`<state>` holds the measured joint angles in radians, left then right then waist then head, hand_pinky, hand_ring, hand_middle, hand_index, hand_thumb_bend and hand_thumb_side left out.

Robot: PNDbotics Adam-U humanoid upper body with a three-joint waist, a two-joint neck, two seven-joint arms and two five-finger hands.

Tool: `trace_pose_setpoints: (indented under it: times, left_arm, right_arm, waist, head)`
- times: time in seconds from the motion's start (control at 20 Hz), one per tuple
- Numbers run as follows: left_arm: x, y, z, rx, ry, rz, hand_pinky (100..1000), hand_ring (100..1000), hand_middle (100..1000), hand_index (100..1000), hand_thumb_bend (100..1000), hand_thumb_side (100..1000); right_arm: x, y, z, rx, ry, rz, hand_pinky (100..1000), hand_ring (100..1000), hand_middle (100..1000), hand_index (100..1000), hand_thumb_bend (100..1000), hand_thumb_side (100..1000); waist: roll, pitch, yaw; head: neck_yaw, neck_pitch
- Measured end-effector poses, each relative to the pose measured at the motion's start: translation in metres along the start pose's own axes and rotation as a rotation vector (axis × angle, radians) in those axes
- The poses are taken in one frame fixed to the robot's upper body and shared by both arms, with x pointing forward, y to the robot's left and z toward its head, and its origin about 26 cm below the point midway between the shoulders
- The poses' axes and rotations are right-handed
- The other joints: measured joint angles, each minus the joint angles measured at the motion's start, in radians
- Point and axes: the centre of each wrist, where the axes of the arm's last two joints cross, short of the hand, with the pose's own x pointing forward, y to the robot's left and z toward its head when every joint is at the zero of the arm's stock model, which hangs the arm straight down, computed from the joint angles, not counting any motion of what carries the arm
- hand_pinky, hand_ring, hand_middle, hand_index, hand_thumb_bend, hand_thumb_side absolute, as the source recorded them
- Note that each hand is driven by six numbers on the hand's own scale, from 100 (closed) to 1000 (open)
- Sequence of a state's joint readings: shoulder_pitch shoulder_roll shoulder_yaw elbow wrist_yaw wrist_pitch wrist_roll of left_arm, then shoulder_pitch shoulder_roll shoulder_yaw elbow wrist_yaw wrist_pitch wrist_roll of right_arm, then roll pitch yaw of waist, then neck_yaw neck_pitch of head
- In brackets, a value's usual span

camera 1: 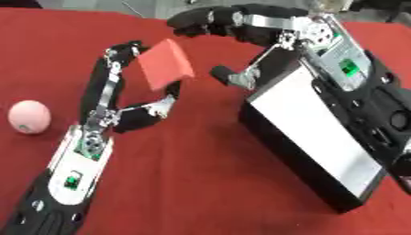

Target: Pick up the objects with one hand, pass them to the other hand, and then place them into the box on the other side of the table.

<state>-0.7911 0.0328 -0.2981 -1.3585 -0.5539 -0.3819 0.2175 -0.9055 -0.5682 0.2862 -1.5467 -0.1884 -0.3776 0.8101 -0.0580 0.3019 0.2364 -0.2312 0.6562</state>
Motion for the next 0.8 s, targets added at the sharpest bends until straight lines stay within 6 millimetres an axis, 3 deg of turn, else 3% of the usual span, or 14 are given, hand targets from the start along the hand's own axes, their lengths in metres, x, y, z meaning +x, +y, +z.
trace_pose_setpoints:
  times: [0.8]
  left_arm:
    - [0.0093, -0.0023, -0.0049, -0.007, -0.036, 0.026, 886, 599, 424, 556, 100, 264]
  right_arm:
    - [-0.0032, 0.0011, 0.0013, 0.000, 0.021, 0.014, 1000, 1000, 1000, 1000, 100, 163]
  waist:
    - [0.000, 0.000, 0.005]
  head:
    - [-0.008, 0.000]
